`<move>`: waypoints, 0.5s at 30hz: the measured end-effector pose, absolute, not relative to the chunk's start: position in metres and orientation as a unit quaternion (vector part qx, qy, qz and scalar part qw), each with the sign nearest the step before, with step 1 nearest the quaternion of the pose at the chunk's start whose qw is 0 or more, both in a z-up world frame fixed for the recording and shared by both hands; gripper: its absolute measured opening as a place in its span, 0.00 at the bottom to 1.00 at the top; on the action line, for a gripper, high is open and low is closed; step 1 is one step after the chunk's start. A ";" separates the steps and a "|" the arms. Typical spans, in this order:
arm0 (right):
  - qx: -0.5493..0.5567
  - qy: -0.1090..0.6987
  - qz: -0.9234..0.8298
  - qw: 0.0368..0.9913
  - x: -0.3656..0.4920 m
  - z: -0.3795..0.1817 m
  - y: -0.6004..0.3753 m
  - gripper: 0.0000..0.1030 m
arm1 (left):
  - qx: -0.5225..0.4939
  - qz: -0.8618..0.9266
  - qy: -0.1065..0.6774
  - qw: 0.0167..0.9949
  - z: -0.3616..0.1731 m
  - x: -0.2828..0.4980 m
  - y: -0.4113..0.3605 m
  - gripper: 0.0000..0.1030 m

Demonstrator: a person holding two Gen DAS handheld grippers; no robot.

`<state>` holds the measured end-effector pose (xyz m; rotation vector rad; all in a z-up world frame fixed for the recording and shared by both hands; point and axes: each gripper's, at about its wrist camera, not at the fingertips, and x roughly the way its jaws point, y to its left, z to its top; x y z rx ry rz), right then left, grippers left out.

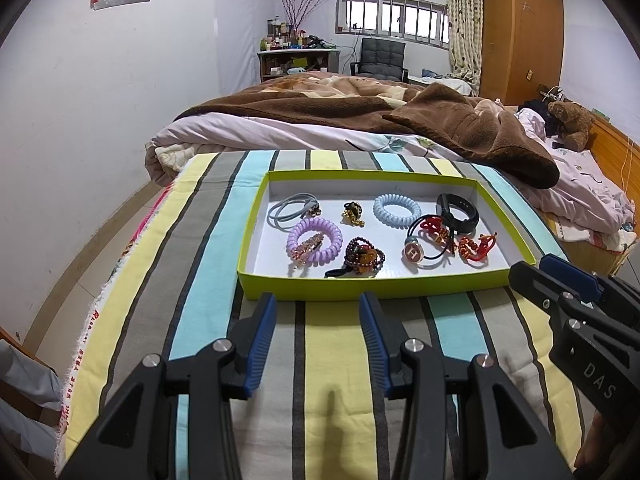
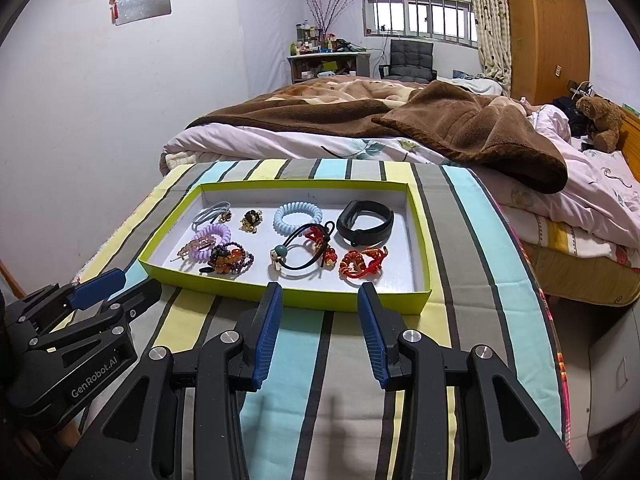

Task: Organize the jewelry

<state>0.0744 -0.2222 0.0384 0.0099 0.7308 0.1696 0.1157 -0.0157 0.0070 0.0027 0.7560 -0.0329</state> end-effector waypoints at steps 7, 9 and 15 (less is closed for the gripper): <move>0.006 0.359 0.084 0.929 0.074 0.037 -0.222 0.39 | 0.000 -0.018 0.368 0.930 0.007 0.116 -0.015 0.43; 0.006 0.360 0.084 0.929 0.075 0.037 -0.223 0.39 | -0.001 -0.017 0.368 0.930 0.007 0.116 -0.015 0.43; 0.006 0.360 0.084 0.929 0.075 0.037 -0.222 0.39 | -0.001 -0.016 0.367 0.930 0.007 0.116 -0.015 0.43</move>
